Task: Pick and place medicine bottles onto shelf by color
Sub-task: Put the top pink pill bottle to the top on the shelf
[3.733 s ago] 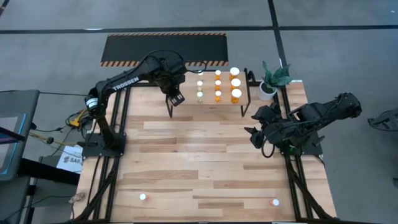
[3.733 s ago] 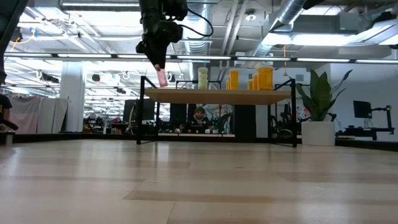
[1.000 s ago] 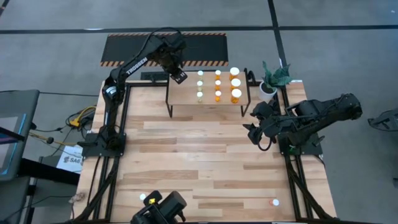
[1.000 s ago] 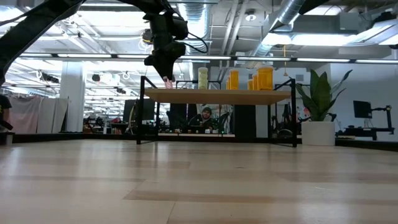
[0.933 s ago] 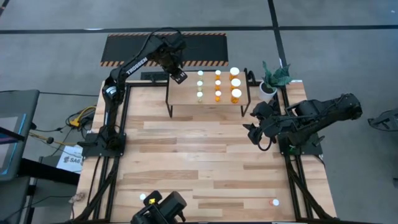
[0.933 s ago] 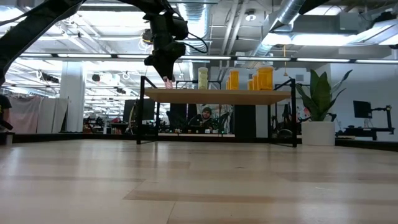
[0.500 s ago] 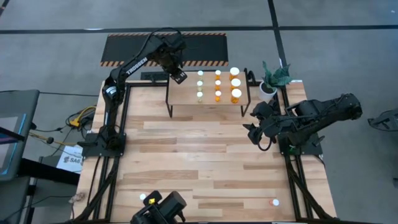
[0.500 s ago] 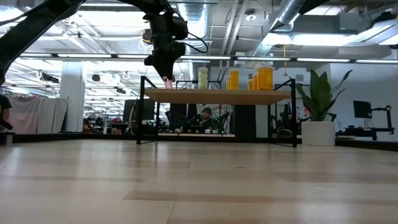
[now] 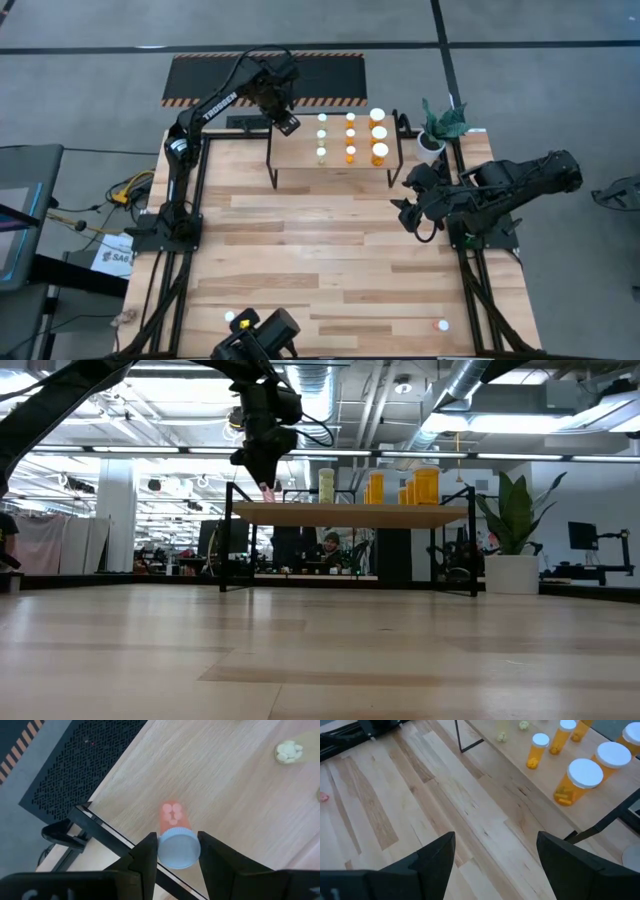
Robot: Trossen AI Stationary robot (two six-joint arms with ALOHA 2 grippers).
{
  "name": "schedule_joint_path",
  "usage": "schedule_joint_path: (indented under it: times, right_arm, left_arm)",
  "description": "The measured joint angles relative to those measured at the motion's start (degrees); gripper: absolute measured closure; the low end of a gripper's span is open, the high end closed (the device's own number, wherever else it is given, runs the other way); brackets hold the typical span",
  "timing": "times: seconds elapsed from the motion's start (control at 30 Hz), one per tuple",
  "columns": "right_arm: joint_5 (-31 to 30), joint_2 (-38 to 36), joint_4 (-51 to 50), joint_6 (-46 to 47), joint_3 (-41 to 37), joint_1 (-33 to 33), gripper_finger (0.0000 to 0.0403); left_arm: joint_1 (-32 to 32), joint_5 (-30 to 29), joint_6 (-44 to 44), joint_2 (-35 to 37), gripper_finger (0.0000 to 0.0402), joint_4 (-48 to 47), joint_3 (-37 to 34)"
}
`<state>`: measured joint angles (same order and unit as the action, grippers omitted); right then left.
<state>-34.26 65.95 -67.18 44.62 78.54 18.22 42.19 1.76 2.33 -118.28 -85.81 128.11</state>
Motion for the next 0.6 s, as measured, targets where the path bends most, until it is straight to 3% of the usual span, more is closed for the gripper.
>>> schedule_joint_path:
  times: [0.6]
  right_arm:
    - [0.0, 0.0, 0.0, -0.1, 0.0, 0.0, 0.0101]
  left_arm:
    - [0.0, 0.0, -1.0, 0.0, 0.027, -0.5, 0.0]
